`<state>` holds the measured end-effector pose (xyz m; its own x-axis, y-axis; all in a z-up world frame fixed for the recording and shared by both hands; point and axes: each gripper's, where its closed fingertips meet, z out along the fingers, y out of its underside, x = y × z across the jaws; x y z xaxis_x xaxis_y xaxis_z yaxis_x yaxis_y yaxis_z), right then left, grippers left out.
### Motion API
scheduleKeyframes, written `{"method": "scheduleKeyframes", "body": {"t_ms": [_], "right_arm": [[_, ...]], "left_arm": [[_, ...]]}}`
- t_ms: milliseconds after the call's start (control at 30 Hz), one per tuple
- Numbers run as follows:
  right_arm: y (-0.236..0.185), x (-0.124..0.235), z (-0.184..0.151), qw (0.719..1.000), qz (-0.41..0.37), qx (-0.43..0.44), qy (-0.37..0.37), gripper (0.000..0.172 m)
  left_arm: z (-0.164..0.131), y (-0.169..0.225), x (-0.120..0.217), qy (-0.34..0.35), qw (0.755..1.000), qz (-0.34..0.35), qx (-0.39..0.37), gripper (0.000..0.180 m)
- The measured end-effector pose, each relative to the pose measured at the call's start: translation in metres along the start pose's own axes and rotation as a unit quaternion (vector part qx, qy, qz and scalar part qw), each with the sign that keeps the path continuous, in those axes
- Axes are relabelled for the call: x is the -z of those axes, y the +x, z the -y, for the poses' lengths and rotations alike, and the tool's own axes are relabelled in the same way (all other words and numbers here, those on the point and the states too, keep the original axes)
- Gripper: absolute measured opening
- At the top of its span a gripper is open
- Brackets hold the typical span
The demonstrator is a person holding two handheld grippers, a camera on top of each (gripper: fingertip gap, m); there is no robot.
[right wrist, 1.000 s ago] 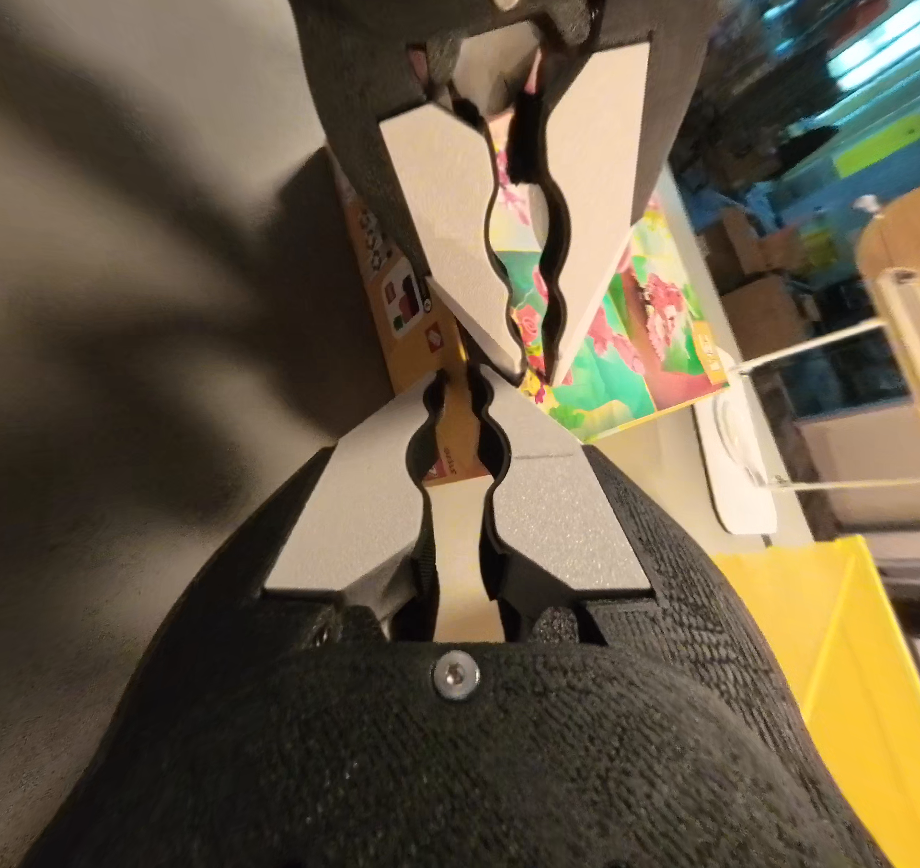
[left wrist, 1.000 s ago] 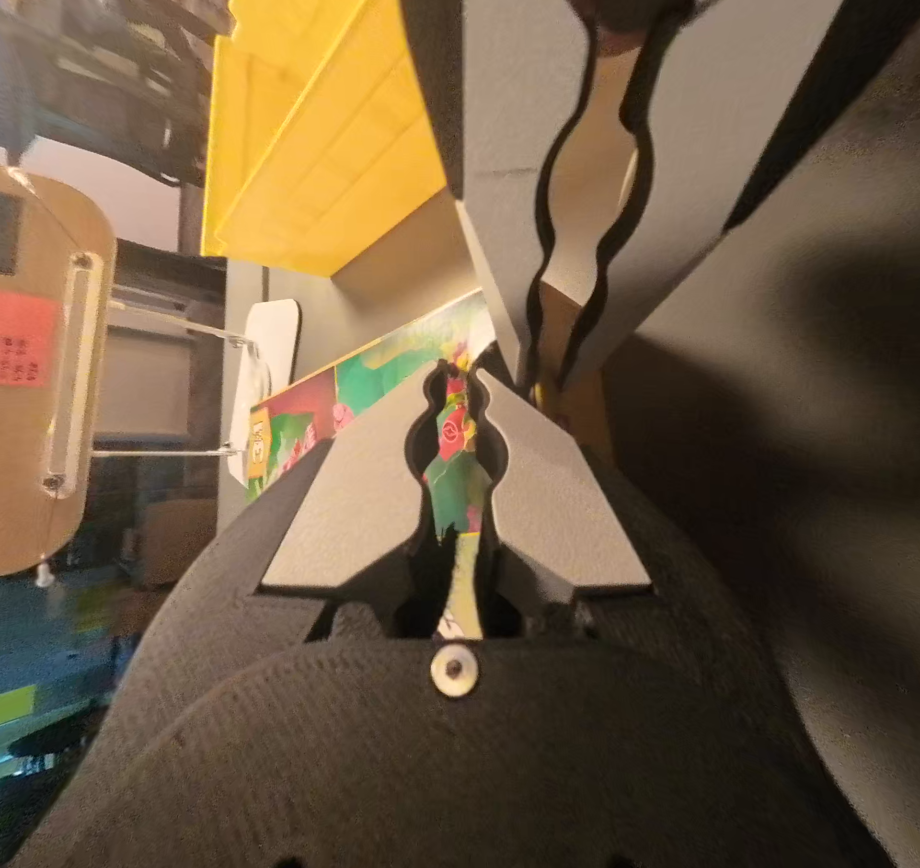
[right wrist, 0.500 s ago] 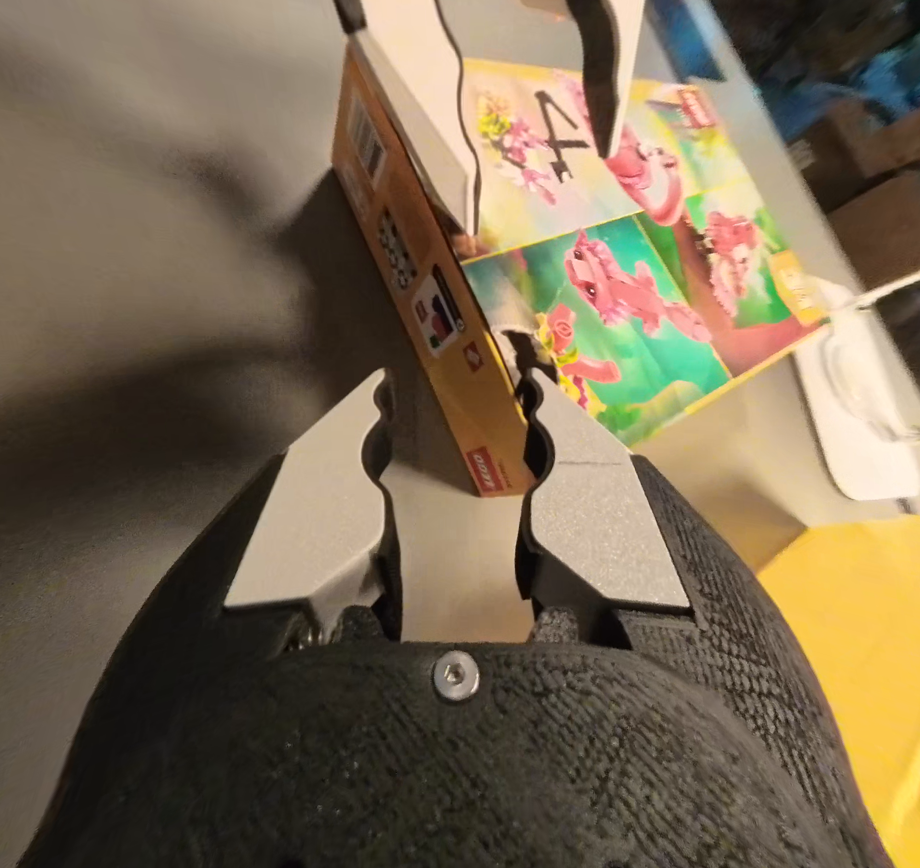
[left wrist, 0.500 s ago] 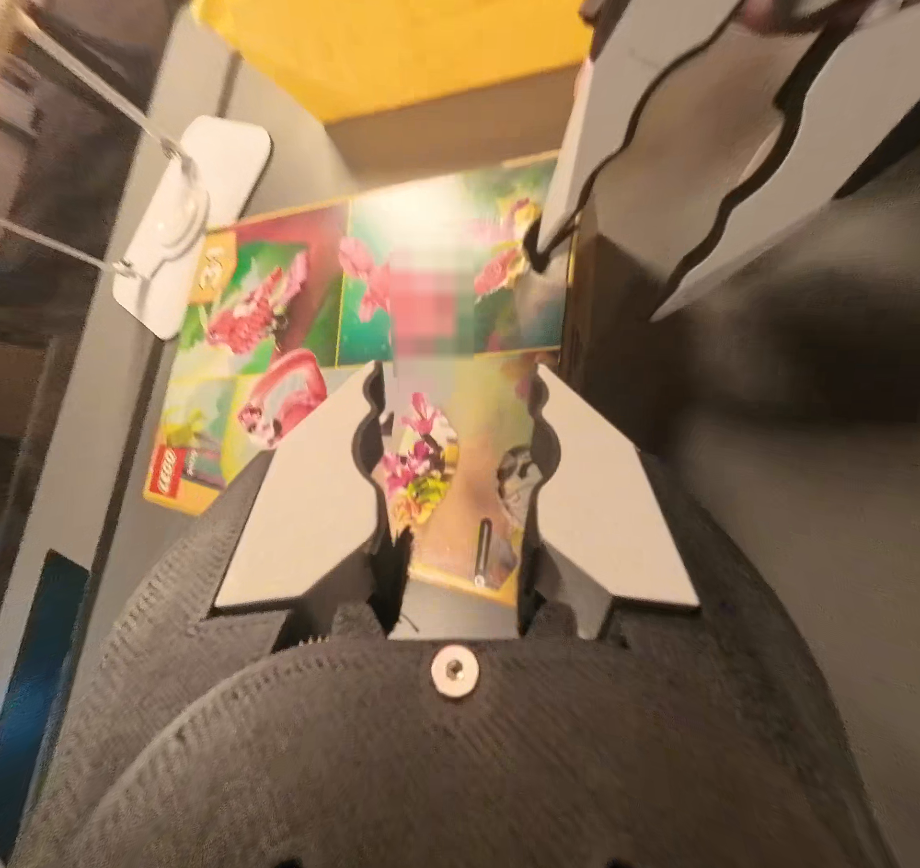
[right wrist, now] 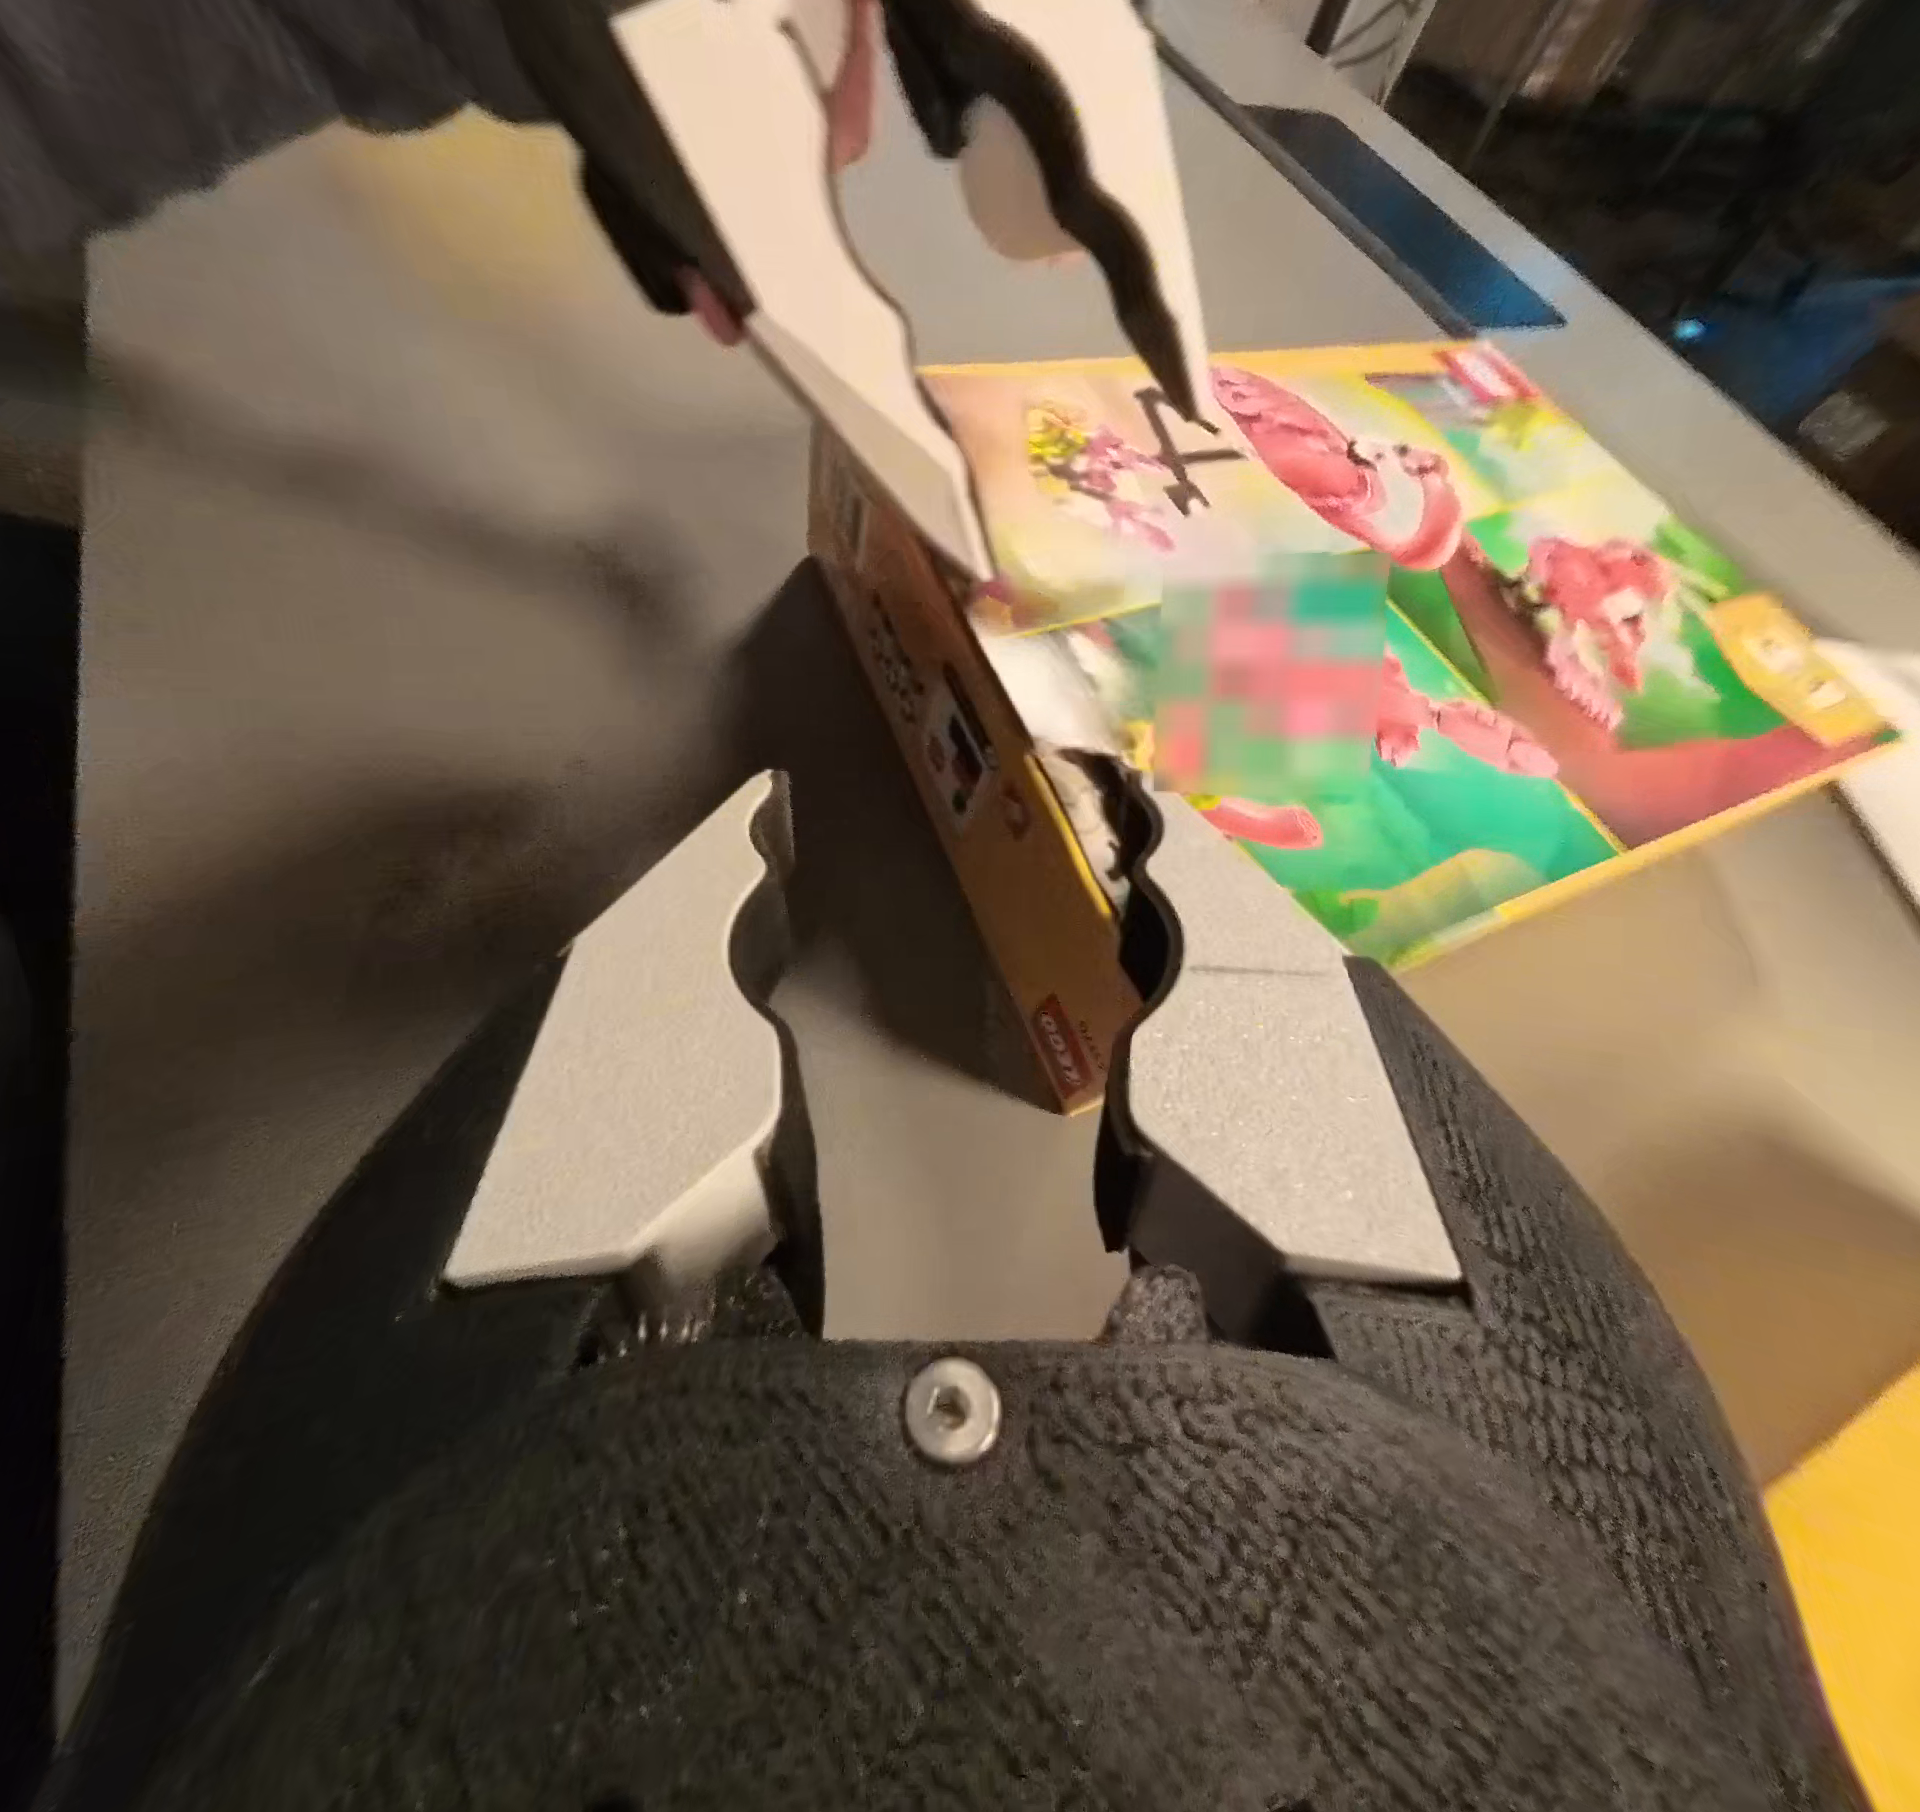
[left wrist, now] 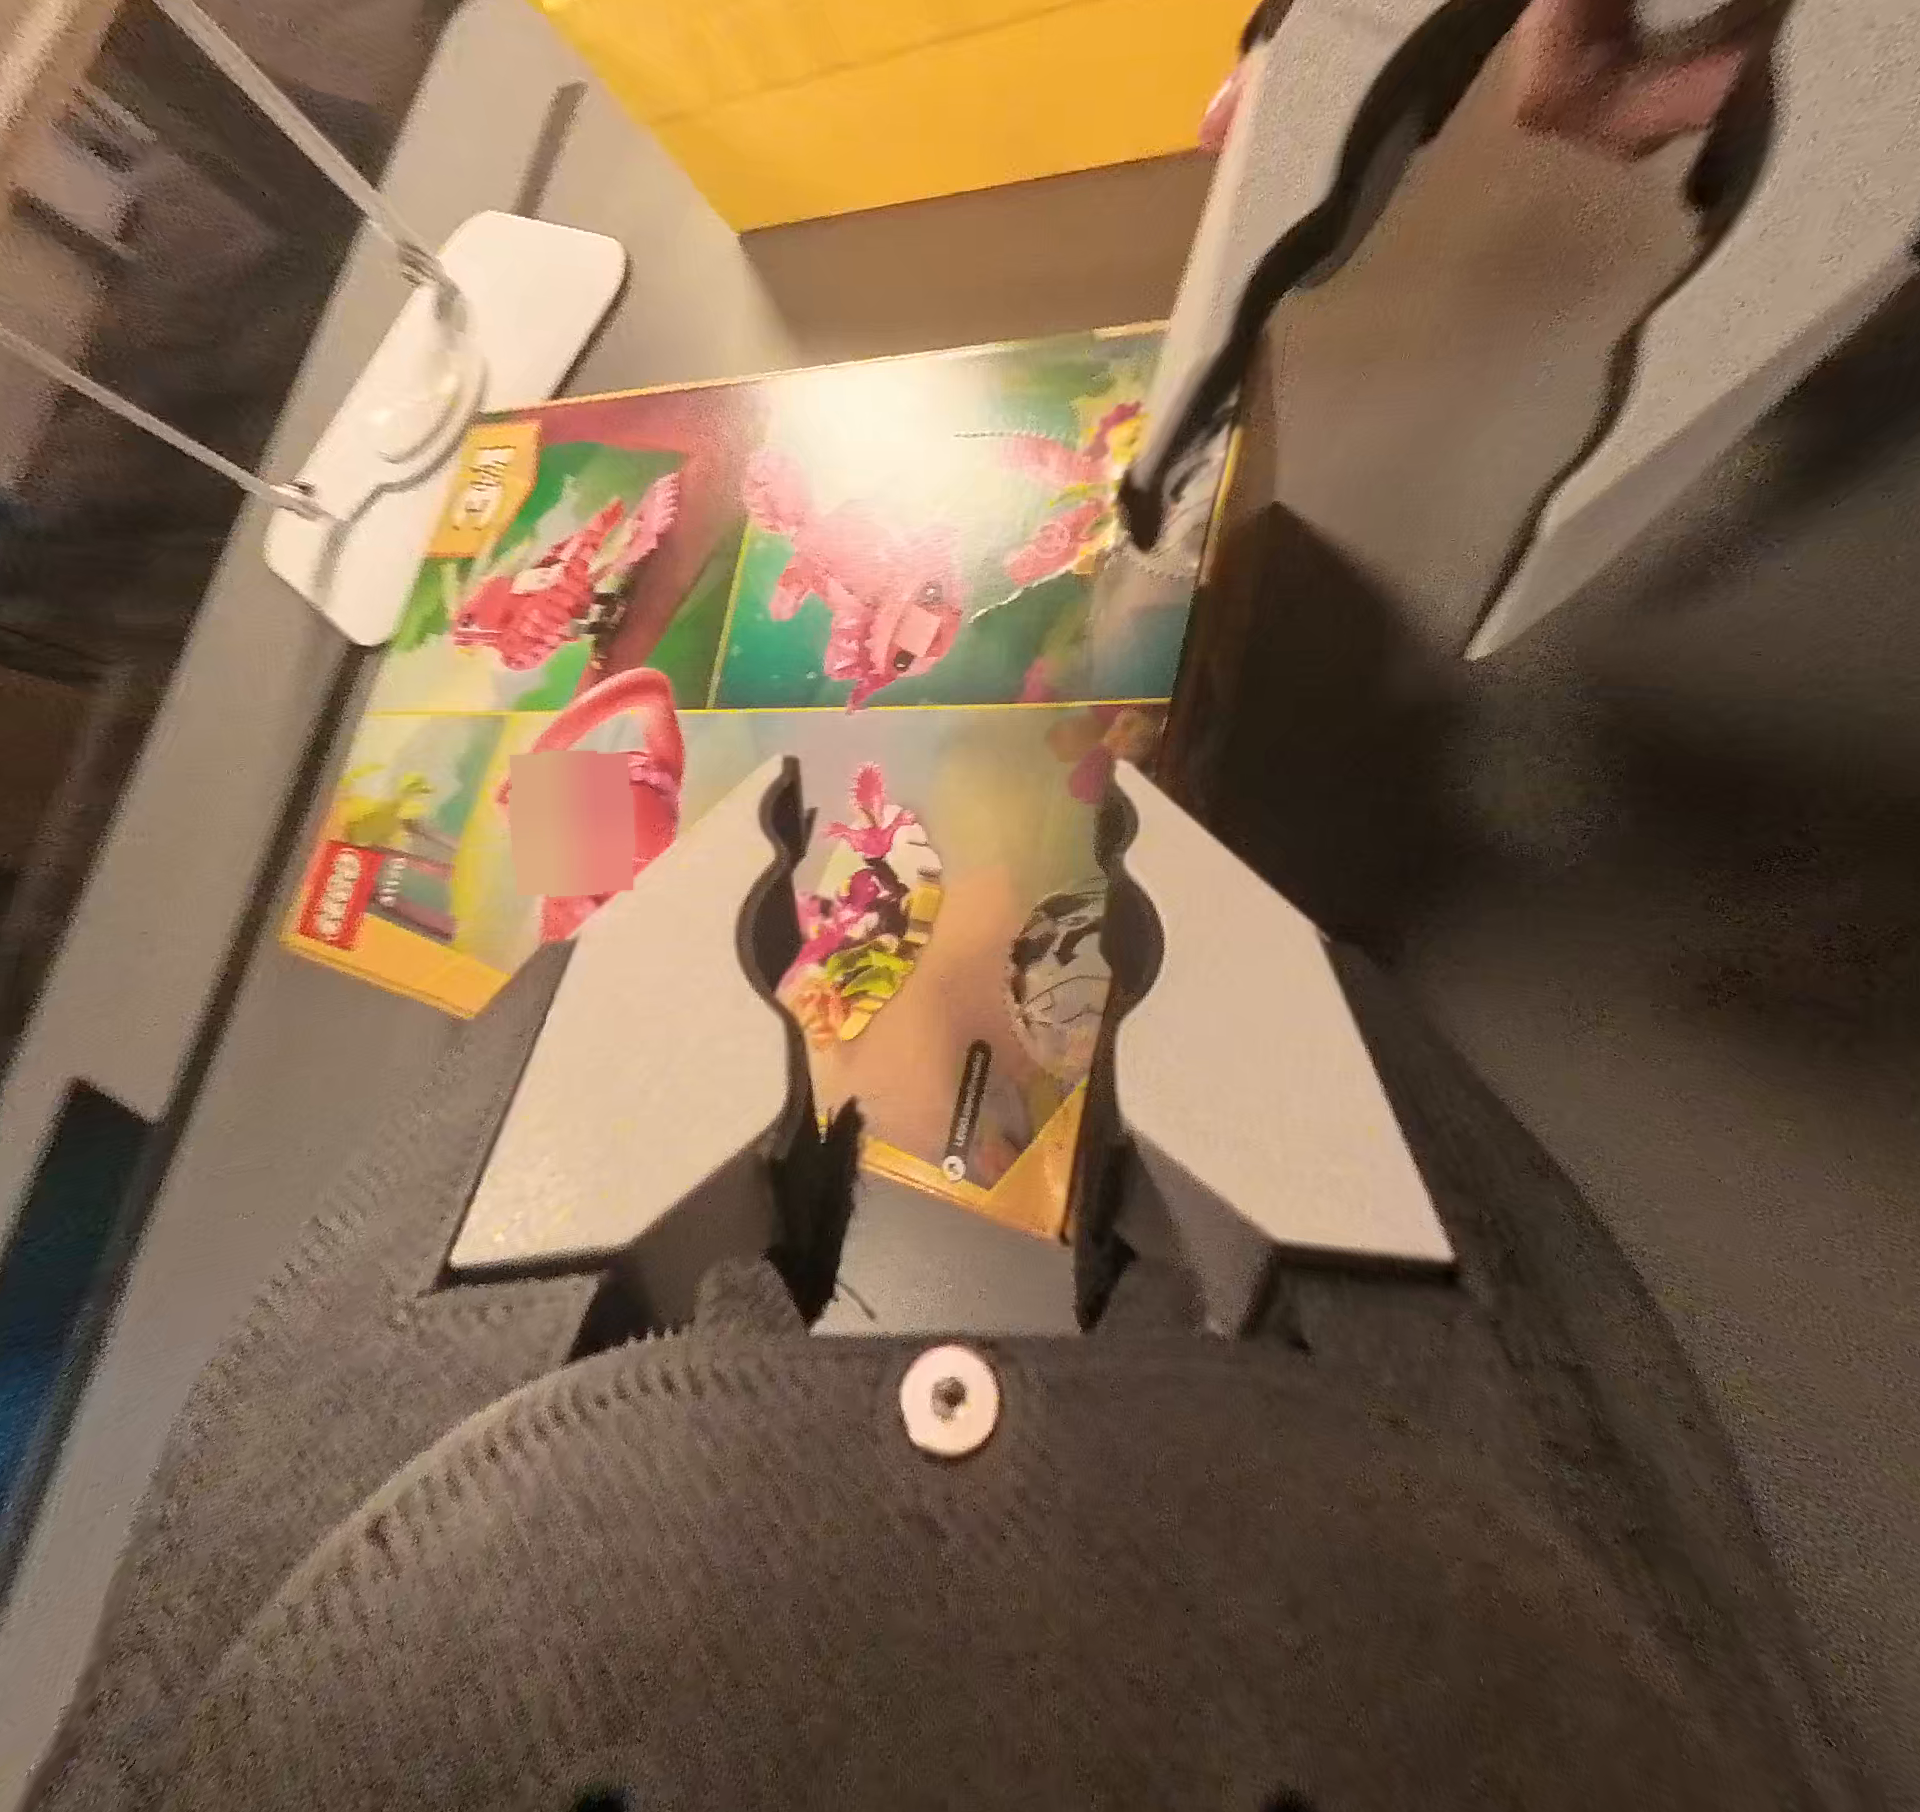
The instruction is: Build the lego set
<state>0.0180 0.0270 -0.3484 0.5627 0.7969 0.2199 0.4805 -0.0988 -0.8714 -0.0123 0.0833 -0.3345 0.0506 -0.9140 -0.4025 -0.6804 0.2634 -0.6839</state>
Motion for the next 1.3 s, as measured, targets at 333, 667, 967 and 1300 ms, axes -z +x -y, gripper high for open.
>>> {"method": "scheduleKeyframes", "body": {"t_ms": [333,667,967,1300], "right_arm": [[-0.004,-0.017,-0.024,0.988,-0.016,0.088,-0.124,0.077],[0.003,-0.015,-0.028,0.981,-0.003,0.105,-0.162,0.056],[0.009,-0.016,-0.027,0.982,-0.029,0.091,-0.162,0.045],[0.016,-0.017,-0.025,0.982,-0.057,0.106,-0.148,0.028]], "left_arm": [[-0.026,-0.026,0.027,-0.018,0.997,0.075,0.025,0.049],[-0.038,-0.016,0.015,-0.124,0.992,0.001,-0.032,0.058],[-0.044,-0.008,0.0,-0.239,0.964,-0.042,-0.108,0.047],[-0.027,-0.019,0.003,-0.122,0.97,0.067,-0.201,0.062]]}}
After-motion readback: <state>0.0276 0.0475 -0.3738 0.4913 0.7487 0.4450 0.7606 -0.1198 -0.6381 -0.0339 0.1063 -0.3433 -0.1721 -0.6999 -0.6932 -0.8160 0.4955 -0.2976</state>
